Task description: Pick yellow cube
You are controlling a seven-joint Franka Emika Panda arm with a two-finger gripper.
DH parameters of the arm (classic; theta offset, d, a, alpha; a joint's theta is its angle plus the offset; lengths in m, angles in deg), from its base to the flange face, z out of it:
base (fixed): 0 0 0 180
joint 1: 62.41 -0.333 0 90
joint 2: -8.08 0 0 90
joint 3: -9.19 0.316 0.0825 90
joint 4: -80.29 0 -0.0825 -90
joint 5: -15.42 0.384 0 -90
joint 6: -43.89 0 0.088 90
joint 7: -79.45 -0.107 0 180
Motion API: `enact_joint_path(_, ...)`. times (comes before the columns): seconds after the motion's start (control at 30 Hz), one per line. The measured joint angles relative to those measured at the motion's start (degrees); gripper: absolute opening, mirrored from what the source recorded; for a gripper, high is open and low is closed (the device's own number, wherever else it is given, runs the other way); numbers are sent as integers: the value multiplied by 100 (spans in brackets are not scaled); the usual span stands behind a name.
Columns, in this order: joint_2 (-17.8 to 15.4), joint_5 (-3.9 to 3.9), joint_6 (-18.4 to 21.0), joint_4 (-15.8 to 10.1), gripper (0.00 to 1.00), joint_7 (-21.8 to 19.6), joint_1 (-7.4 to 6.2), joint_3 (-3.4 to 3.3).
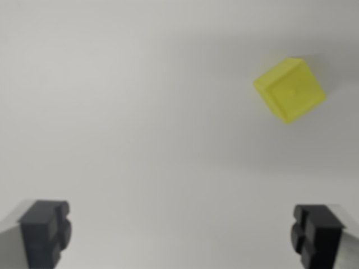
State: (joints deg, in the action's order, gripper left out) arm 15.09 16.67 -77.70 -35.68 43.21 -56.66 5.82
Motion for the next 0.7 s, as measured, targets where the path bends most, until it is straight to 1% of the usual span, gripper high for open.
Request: enact_joint_path(0.7, 478, 7, -693, -194, 100, 1181, 267, 0)
